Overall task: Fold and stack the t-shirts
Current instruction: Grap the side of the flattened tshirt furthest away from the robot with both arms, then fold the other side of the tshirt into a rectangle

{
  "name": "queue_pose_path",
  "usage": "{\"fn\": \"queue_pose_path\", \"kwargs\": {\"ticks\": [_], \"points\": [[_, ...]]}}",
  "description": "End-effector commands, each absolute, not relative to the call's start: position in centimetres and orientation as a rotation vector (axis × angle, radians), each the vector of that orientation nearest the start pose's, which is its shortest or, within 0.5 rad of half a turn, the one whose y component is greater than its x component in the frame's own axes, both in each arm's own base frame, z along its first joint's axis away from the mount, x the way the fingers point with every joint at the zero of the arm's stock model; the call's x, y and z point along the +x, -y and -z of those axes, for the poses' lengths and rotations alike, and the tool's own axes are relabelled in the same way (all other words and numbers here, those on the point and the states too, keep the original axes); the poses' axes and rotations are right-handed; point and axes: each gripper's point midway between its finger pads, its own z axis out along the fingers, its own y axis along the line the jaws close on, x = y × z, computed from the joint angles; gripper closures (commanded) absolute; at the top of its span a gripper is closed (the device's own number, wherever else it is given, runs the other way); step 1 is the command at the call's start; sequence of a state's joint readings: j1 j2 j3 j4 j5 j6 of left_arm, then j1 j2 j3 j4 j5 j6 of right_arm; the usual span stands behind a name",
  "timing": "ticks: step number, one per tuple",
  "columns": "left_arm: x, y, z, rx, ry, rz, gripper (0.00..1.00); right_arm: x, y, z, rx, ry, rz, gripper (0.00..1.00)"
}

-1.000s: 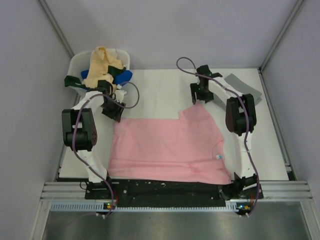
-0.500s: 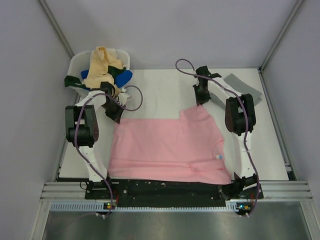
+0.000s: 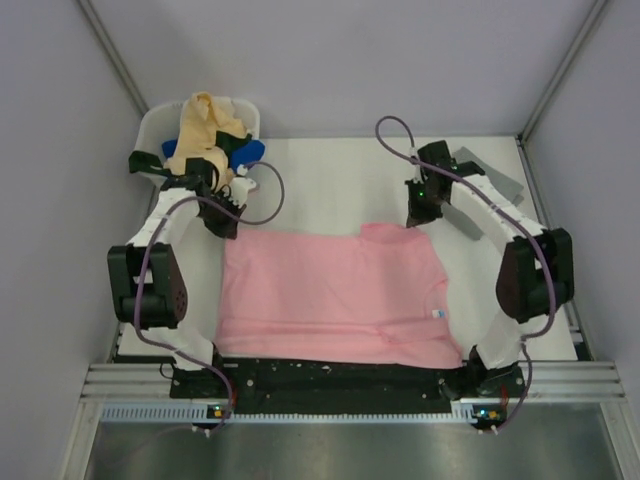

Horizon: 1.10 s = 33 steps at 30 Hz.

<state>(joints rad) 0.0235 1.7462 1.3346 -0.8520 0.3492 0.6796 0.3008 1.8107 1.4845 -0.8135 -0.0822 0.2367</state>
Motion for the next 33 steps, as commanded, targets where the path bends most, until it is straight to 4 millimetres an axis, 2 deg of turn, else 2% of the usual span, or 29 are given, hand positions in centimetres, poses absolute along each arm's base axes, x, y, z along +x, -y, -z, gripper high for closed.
{"fn": "queue_pose_path", "kwargs": {"ticks": [1, 7, 12, 15, 22, 28, 33], "points": [[34.0, 3.3, -11.6, 1.062, -2.393, 0.275, 1.00, 32.0, -15.0, -13.4, -0.086, -2.707, -0.423, 1.00], [29.3, 2.5, -11.7, 1.165, -2.384, 0.223, 1.00, 24.4, -12.9, -13.4, -0.005, -2.760, -0.449, 1.00], [26.0, 1.9, -9.9, 1.261, -2.391, 0.199, 1.00, 19.6, -12.3, -11.5, 0.065, -2.852, -0.489, 1.00], [24.4, 1.7, -8.7, 1.318, -2.402, 0.216, 1.00, 17.5, -12.0, -10.7, 0.109, -2.891, -0.500, 1.00], [23.4, 0.7, -6.7, 1.363, -2.437, 0.159, 1.00, 14.9, -11.9, -9.2, 0.215, -2.956, -0.527, 1.00], [22.8, 0.9, -7.0, 1.379, -2.439, 0.189, 1.00, 14.1, -11.5, -8.6, 0.258, -2.986, -0.496, 1.00], [21.0, 0.6, -6.1, 1.414, -2.517, 0.233, 1.00, 12.7, -11.5, -7.3, 0.283, -3.067, -0.469, 1.00]]}}
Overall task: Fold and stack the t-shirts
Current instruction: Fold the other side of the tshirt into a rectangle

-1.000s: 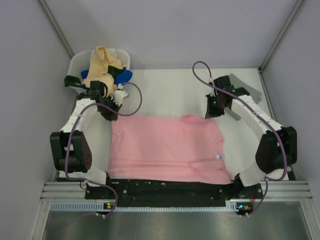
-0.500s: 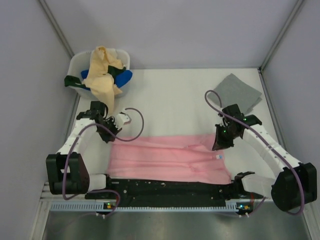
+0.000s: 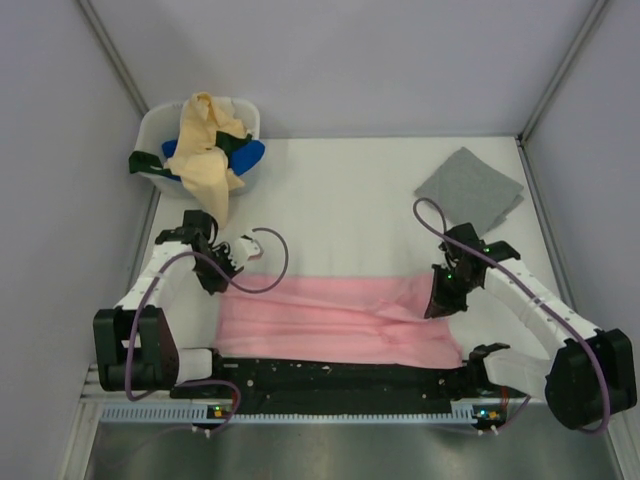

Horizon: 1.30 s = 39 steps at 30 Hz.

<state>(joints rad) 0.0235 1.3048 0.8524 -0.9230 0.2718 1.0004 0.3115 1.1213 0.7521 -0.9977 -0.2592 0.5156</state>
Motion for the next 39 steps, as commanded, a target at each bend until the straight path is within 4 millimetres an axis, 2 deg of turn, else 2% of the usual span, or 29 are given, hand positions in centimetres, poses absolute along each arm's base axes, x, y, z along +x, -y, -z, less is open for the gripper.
{"fn": "queue_pose_path", "kwargs": {"ticks": [1, 3, 4, 5, 6, 7, 9, 11, 12, 14, 15, 16, 17, 18, 19, 21, 23, 26, 28, 30, 33, 37, 39], "points": [[20.6, 0.5, -6.1, 1.420, -2.536, 0.241, 0.95, 12.4, -11.5, -7.1, 0.290, -3.079, -0.466, 0.88], [19.5, 0.2, -6.5, 1.420, -2.589, 0.261, 0.71, 11.4, -11.8, -7.0, 0.313, -3.110, -0.495, 0.49], [18.8, 0.2, -7.2, 1.416, -2.621, 0.276, 0.58, 10.8, -12.1, -7.0, 0.317, -3.128, -0.534, 0.35], [18.2, 0.0, -7.9, 1.418, -2.646, 0.286, 0.37, 10.3, -12.5, -7.3, 0.310, -3.137, -0.592, 0.33], [17.9, -0.2, -8.8, 1.421, -2.649, 0.276, 0.33, 10.0, -12.8, -7.8, 0.306, -3.133, -0.624, 0.30], [17.6, -0.3, -9.7, 1.431, -2.641, 0.266, 0.32, 10.6, -13.0, -8.8, 0.294, -3.094, -0.644, 0.30], [17.9, 0.0, -11.6, 1.431, -2.589, 0.264, 0.31, 12.7, -13.1, -10.9, 0.272, -2.989, -0.631, 0.30], [19.1, 1.3, -12.9, 1.397, -2.528, 0.323, 0.33, 15.7, -13.5, -12.8, 0.241, -2.867, -0.611, 0.35], [20.0, 2.2, -12.9, 1.347, -2.509, 0.369, 0.37, 17.2, -14.1, -13.6, 0.207, -2.807, -0.609, 0.41], [21.9, 3.4, -12.0, 1.276, -2.499, 0.399, 0.55, 19.4, -15.8, -14.2, 0.129, -2.749, -0.627, 0.64], [22.5, 3.3, -11.0, 1.228, -2.540, 0.387, 0.66, 20.2, -16.8, -14.3, 0.081, -2.734, -0.635, 0.75], [22.8, 4.0, -10.1, 1.247, -2.552, 0.381, 0.71, 20.7, -17.4, -13.5, 0.043, -2.747, -0.611, 0.87], [23.0, 4.0, -9.2, 1.237, -2.584, 0.377, 0.73, 21.0, -17.9, -12.5, 0.006, -2.768, -0.584, 0.96], [23.2, 4.0, -8.4, 1.228, -2.601, 0.373, 0.73, 21.1, -18.4, -11.4, -0.020, -2.791, -0.563, 1.00], [23.2, 3.7, -7.6, 1.219, -2.631, 0.361, 0.73, 20.9, -18.8, -10.0, -0.060, -2.826, -0.545, 1.00], [23.0, 2.6, -5.5, 1.205, -2.691, 0.291, 0.73, 20.3, -18.9, -7.4, -0.102, -2.901, -0.479, 1.00], [22.5, 1.6, -3.6, 1.209, -2.741, 0.226, 0.73, 19.0, -19.3, -5.8, -0.167, -2.951, -0.451, 1.00], [21.6, 0.5, -1.4, 1.220, -2.807, 0.170, 0.73, 16.7, -20.6, -5.3, -0.285, -2.980, -0.512, 1.00], [21.4, 0.2, -0.6, 1.216, -2.825, 0.151, 0.72, 14.7, -21.4, -5.4, -0.351, -2.997, -0.567, 1.00], [21.5, 0.2, -0.6, 1.209, -2.825, 0.149, 0.72, 12.0, -21.9, -5.4, -0.396, -3.041, -0.616, 1.00], [22.4, 0.7, -1.5, 1.199, -2.786, 0.160, 0.69, 8.7, -22.5, -6.2, -0.476, -3.075, -0.646, 1.00], [23.7, 1.6, -3.5, 1.205, -2.699, 0.192, 0.66, 6.1, -23.4, -8.3, -0.573, -3.062, -0.728, 1.00], [23.9, 2.2, -4.5, 1.207, -2.671, 0.229, 0.64, 6.1, -23.0, -8.9, -0.582, -3.053, -0.707, 1.00]]}}
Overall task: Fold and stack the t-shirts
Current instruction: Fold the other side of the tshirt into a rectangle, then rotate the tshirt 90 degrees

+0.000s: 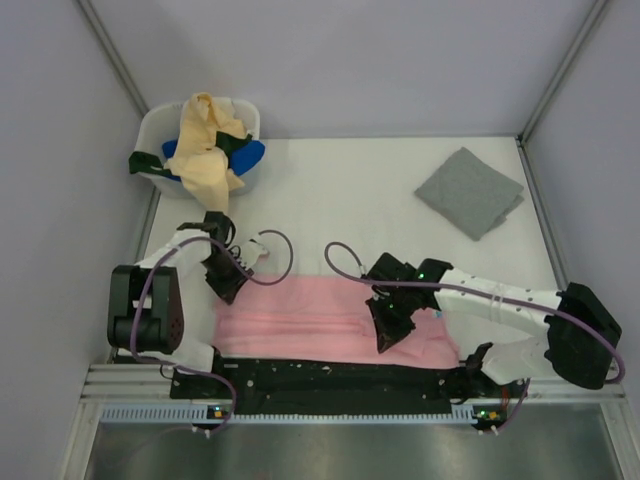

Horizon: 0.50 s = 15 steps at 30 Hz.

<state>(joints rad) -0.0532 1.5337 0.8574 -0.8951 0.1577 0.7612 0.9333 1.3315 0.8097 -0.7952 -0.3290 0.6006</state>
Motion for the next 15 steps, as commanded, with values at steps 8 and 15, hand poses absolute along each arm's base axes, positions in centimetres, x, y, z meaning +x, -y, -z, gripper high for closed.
{"fn": "queue_pose_path", "kwargs": {"ticks": [8, 15], "points": [[24.6, 4.6, -7.5, 1.212, -2.545, 0.262, 0.63, 16.4, -14.7, -7.3, 0.118, -2.916, -0.294, 1.00], [26.1, 0.2, -3.1, 1.089, -2.694, -0.083, 0.64, 23.8, -8.2, -2.7, 0.521, -2.765, -0.161, 1.00]]}}
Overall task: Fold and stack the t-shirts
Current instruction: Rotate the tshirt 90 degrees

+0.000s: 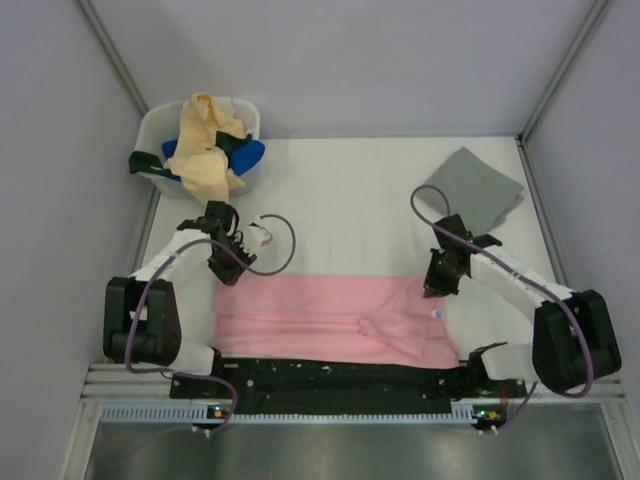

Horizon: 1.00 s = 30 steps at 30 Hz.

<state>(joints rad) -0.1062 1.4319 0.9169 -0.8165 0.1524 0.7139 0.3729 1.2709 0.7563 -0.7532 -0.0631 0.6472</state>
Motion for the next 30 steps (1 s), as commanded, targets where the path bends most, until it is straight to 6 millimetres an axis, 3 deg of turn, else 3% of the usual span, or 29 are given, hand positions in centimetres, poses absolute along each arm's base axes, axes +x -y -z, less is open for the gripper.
{"fn": "queue_pose_path", "kwargs": {"ticks": [1, 4, 10, 14, 16, 18, 22, 26, 30], "points": [[25.4, -0.6, -2.5, 1.094, -2.730, -0.132, 0.64, 24.7, -7.5, -2.0, 0.534, -2.766, -0.128, 1.00], [23.1, -1.9, -1.1, 1.102, -2.796, -0.168, 0.64, 28.4, -6.6, -1.4, 0.490, -2.767, -0.026, 1.00], [17.9, -3.2, -0.9, 1.116, -2.904, -0.161, 0.64, 36.8, -8.7, -3.0, 0.429, -2.744, -0.069, 1.00], [15.1, -0.8, -3.4, 1.189, -2.861, 0.085, 0.61, 39.7, -10.1, -6.4, 0.276, -2.689, -0.139, 1.00], [15.8, 0.2, -5.3, 1.189, -2.786, 0.135, 0.55, 39.4, -10.0, -7.7, 0.215, -2.675, -0.135, 1.00], [17.8, 0.3, -7.0, 1.161, -2.704, 0.087, 0.48, 38.2, -9.5, -8.6, 0.199, -2.668, -0.121, 0.99], [23.0, -0.8, -8.1, 1.075, -2.635, -0.085, 0.51, 34.9, -10.7, -9.5, 0.144, -2.665, -0.172, 0.96], [27.0, -2.7, -6.4, 0.992, -2.688, -0.247, 0.63, 29.8, -13.1, -7.3, 0.145, -2.759, -0.274, 0.97], [28.4, -3.0, -4.4, 0.975, -2.731, -0.256, 0.63, 25.4, -13.3, -3.4, 0.231, -2.891, -0.306, 0.99]]}}
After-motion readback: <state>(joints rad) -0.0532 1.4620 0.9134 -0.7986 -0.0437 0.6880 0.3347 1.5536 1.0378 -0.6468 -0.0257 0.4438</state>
